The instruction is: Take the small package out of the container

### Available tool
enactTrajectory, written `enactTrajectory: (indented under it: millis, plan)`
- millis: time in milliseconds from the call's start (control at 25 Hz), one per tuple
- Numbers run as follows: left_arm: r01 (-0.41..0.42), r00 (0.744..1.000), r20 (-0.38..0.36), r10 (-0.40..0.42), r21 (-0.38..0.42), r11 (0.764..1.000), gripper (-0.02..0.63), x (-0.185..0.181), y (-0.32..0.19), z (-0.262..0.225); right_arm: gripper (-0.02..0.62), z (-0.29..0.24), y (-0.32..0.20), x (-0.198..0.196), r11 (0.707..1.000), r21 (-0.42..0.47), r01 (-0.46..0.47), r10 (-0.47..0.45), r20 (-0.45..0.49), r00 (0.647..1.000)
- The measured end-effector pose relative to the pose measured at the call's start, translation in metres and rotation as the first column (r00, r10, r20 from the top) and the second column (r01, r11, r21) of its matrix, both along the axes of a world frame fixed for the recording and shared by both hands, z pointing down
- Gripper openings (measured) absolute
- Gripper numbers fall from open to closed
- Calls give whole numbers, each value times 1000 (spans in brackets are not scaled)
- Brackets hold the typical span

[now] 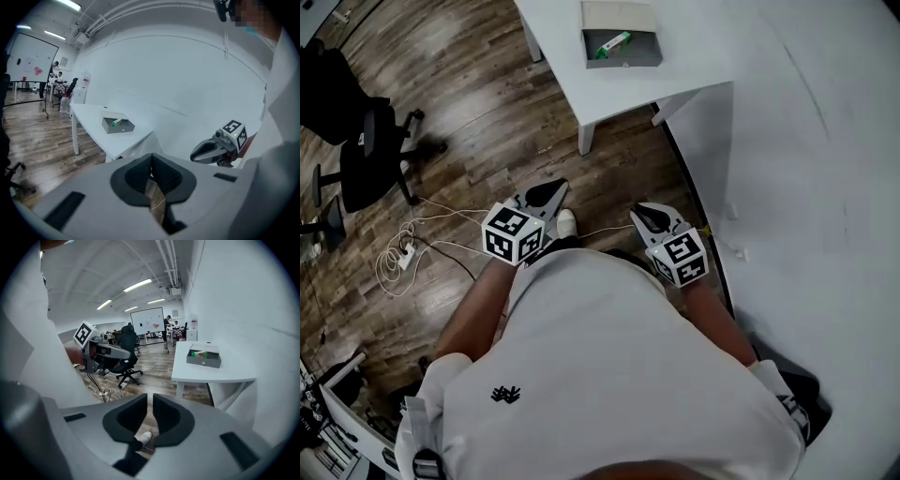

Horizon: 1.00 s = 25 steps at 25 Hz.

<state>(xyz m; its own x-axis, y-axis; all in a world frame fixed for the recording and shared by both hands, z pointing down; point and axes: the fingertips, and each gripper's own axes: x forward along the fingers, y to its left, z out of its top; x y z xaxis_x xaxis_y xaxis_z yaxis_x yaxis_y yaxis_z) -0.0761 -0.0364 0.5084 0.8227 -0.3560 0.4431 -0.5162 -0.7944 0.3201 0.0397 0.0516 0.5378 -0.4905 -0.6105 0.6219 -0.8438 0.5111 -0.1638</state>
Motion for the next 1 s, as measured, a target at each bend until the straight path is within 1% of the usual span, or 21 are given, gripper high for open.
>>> enactTrajectory:
  millis: [120, 240, 280, 360, 440, 520, 600, 840, 1000]
  plan:
    - [-54, 998, 16, 54, 13, 998, 8, 8, -26, 5, 40, -2, -28, -1, 1000, 5, -22, 22, -1, 1000]
    - [-67, 997, 28, 67, 25, 997, 16, 16, -50, 9, 40, -3, -44, -2, 1000, 5, -31, 31, 5, 1000]
    - [-63, 998, 27, 62, 28, 998, 31, 20, -55, 10, 40, -4, -45, -1, 1000, 6, -27, 27, 5, 1000]
    - [-54, 998, 29, 54, 30, 998, 37, 33, -67, 15, 40, 1, -50, 10, 1000, 2, -28, 28, 6, 1000]
    - [-52, 998, 44, 51, 34, 998, 48, 48, -86, 18, 40, 8, -63, 25, 999, -8, -42, 42, 21, 999]
    - [-48, 997, 64, 46, 37, 998, 77, 60, -105, 20, 40, 12, -76, 35, 999, -14, -37, 38, 34, 999]
    - [-32, 996, 87, 29, 36, 999, 102, 71, -124, 23, 40, 15, -91, 46, 1000, -14, -13, 14, 34, 999]
    - [27, 986, 163, -35, 53, 998, 124, 106, -198, 25, 40, 2, -152, 92, 998, 5, 65, -65, 35, 997]
    - [52, 971, 228, -69, 80, 995, 137, 132, -239, 33, 40, 1, -180, 133, 997, 14, 72, -72, 39, 997]
